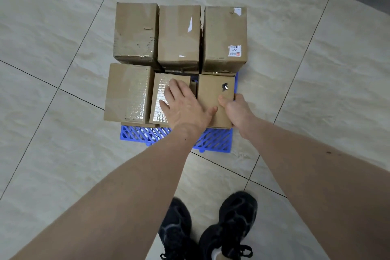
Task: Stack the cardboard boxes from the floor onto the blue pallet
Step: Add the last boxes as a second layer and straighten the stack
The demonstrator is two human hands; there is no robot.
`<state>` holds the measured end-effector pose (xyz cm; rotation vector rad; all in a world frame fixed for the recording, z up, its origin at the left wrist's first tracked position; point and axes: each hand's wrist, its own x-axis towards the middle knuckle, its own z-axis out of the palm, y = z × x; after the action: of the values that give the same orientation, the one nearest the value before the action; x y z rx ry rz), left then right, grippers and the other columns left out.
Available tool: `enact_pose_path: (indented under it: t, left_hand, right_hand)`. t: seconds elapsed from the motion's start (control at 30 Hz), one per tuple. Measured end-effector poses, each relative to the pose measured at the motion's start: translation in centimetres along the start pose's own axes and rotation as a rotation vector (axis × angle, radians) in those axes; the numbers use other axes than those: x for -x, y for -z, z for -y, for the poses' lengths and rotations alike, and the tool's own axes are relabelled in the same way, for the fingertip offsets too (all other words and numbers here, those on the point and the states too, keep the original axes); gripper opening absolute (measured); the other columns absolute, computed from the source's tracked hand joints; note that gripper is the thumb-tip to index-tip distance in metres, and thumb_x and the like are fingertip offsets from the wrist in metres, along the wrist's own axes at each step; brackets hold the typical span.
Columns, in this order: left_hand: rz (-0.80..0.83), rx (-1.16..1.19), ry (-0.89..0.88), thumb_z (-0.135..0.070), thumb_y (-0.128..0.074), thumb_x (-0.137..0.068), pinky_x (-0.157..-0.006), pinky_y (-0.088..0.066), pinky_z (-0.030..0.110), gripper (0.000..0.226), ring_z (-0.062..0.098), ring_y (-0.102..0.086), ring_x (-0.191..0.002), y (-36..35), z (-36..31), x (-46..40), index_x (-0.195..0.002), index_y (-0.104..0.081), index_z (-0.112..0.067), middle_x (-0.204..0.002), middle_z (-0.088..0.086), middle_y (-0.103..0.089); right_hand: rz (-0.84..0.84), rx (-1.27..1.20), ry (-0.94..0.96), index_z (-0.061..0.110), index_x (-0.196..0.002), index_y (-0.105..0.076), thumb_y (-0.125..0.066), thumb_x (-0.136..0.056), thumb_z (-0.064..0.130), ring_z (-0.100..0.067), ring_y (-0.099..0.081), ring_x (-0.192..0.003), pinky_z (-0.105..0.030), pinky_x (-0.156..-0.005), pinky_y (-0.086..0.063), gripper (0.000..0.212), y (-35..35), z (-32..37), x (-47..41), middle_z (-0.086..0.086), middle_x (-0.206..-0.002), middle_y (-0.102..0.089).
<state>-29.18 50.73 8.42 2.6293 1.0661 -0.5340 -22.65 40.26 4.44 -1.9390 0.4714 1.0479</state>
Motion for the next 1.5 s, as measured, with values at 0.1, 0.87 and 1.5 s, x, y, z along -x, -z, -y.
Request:
enact_pose_path:
  t: [0.1, 0.87, 1.5]
  left_hand:
    - [0.028, 0.012, -0.003, -0.07, -0.061, -0.075, -0.115, -0.02, 0.05, 0.113, 0.032, -0.01, -0.144, 0.3, 0.0, -0.1, -0.15, -0.009, -0.003, -0.157, 0.013, -0.006]
    - [-0.27, 0.153, -0.582, -0.034, -0.067, -0.085, -0.075, -0.049, 0.042, 0.038, 0.033, -0.055, -0.092, 4.5, 12.0, 1.7, -0.11, -0.061, -0.007, -0.106, 0.011, -0.056]
    - [-0.3, 0.026, -1.173, -0.046, -0.051, -0.083, -0.07, -0.057, 0.029, 0.049, 0.024, -0.069, -0.097, -15.8, 22.9, -5.1, -0.109, -0.073, -0.011, -0.112, 0.004, -0.071]
  right_hand:
    - [-0.005, 0.039, -0.004, 0.018, -0.13, -0.044, -0.057, -0.091, 0.046, -0.024, -0.059, -0.108, -0.043, -0.1, -0.046, 0.05, 0.1, 0.3, 0.2, -0.003, -0.123, -0.06]
    - [-0.376, 0.452, 0.263, 0.019, -0.093, -0.051, -0.07, -0.076, 0.059, -0.02, -0.057, -0.089, -0.039, -0.078, -0.049, 0.048, -0.7, -2.9, 10.0, 0.001, -0.099, -0.057]
    - [-0.204, 1.256, 1.018, 0.003, -0.121, -0.064, -0.057, -0.076, 0.067, -0.039, -0.058, -0.115, -0.048, -0.097, -0.05, 0.079, -6.6, -19.0, -3.0, -0.017, -0.127, -0.061]
